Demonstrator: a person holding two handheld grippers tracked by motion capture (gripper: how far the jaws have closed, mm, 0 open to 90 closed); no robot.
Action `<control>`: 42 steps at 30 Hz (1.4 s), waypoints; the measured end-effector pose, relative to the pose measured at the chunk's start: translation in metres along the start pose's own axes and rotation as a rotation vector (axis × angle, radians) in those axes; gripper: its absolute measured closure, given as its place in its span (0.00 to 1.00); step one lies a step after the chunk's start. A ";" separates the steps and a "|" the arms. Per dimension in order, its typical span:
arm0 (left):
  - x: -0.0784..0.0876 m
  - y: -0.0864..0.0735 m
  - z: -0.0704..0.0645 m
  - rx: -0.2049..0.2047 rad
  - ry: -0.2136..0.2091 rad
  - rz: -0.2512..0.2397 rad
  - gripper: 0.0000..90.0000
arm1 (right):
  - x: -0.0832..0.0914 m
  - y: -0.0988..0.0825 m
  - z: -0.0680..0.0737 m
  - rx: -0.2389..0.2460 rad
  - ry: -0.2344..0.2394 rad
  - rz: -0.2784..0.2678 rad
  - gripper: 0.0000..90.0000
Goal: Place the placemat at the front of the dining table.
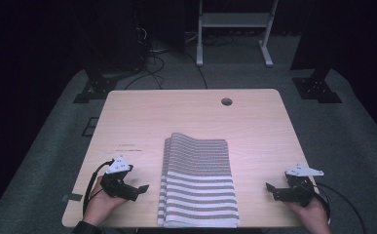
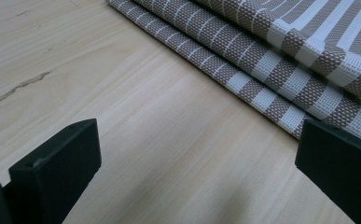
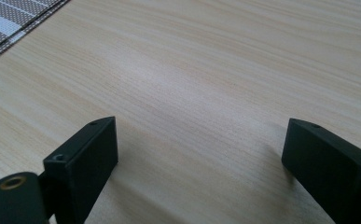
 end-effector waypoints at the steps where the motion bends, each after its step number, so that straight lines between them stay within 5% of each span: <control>1: 0.000 0.001 -0.001 0.000 -0.004 0.000 0.00 | 0.000 0.000 0.000 0.000 0.000 0.000 0.10; 27: -0.001 0.029 -0.018 -0.020 -0.062 -0.035 0.00 | 0.000 0.000 0.000 0.000 -0.001 0.000 0.10; 42: -0.017 0.053 -0.034 -0.072 -0.099 -0.042 0.00 | 0.000 0.000 0.000 0.000 -0.001 0.001 0.10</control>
Point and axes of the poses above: each handheld gripper's, and its own axes: x roughly backward along the jaws, y roughly out of its top, z roughly to its left, the point moved 4 cm from there along -x, roughly forward along the jaws, and after that the axes turned 10 degrees about z, right-handed, at the moved point
